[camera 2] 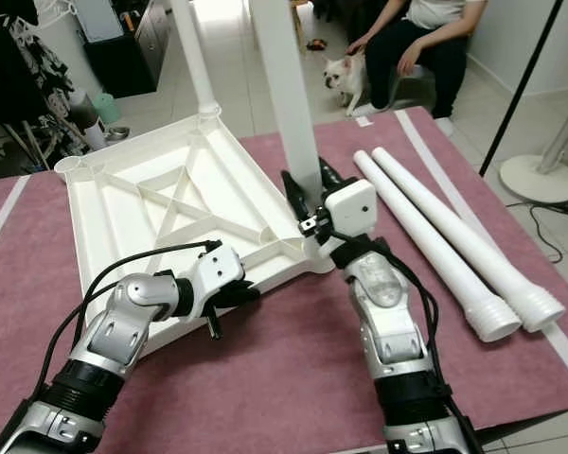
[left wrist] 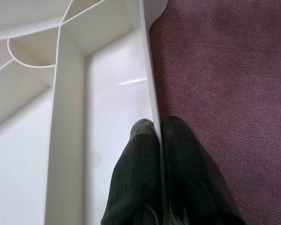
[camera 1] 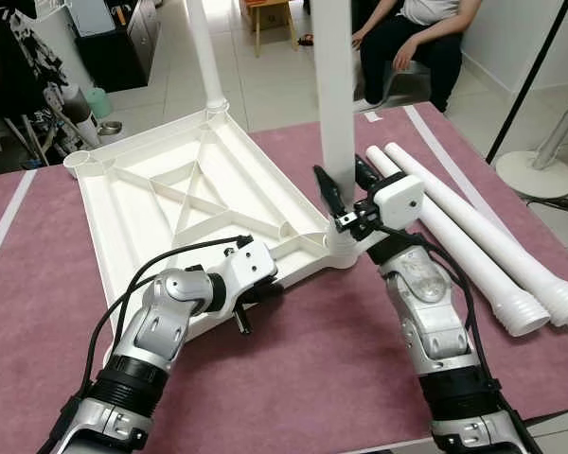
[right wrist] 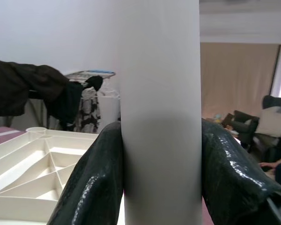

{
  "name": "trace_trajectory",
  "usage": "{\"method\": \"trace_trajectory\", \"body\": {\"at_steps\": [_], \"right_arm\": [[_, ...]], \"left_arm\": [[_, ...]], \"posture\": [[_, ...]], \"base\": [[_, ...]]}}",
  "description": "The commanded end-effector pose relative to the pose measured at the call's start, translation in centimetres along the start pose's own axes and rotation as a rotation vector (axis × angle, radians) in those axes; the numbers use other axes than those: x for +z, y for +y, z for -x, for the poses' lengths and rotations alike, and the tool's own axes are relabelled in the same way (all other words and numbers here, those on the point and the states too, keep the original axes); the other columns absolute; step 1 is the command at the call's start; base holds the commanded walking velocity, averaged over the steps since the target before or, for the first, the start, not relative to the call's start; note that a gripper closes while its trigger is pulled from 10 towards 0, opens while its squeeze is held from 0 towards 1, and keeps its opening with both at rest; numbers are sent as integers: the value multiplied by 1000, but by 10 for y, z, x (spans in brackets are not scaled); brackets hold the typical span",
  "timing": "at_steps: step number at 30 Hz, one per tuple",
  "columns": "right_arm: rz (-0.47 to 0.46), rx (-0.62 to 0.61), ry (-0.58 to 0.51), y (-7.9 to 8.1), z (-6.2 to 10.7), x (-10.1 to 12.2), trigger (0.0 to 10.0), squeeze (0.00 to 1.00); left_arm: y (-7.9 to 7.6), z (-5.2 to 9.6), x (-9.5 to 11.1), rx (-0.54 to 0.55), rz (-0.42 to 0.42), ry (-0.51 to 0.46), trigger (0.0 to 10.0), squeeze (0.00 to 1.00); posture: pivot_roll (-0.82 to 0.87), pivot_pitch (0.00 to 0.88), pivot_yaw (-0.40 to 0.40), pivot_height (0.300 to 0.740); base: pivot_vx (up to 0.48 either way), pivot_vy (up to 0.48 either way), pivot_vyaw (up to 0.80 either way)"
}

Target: Building children table

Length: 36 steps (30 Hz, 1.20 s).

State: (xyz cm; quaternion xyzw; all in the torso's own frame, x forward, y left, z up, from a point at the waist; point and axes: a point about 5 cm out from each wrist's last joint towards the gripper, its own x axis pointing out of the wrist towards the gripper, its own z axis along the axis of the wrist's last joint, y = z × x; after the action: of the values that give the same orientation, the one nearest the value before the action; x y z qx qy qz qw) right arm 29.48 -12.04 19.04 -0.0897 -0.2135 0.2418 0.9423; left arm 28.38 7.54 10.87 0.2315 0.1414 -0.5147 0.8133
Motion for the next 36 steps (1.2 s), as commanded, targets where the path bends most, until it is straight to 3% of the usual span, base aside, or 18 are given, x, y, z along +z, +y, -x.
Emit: {"method": "trace_trajectory", "body": {"at_steps": [1,9,16,22,25,27,28,36], "right_arm": [[-62,30,129,9,6,-27,10000,0],[-49,18,115,-1,-3,-30,10000,0],[-103,90,135,13,6,-35,10000,0],[-211,186,151,23,21,-33,10000,0],[-311,114,163,12,32,-34,10000,0],[-311,114,163,12,32,-34,10000,0],[-367,54,166,4,39,-36,10000,0],[-372,0,198,-2,34,-42,10000,0]], "left_arm": [[12,0,5,201,-48,1,10000,0],[12,3,4,204,-46,8,10000,0],[12,4,2,209,-41,12,10000,0],[11,4,3,208,-39,9,10000,0],[15,4,4,212,-38,6,10000,0],[15,4,4,212,-38,6,10000,0],[16,4,5,213,-40,5,10000,0],[15,3,6,206,-46,4,10000,0]], "posture": [[-50,0,200,740],[-35,0,201,740],[-33,0,198,740],[-35,0,199,740],[-35,0,199,740],[-35,0,199,740],[-48,0,209,740],[-51,0,216,740]], "base": [[0,0,0],[0,0,0],[0,0,0],[0,0,0],[0,0,0],[0,0,0],[0,0,0],[0,0,0]]}}
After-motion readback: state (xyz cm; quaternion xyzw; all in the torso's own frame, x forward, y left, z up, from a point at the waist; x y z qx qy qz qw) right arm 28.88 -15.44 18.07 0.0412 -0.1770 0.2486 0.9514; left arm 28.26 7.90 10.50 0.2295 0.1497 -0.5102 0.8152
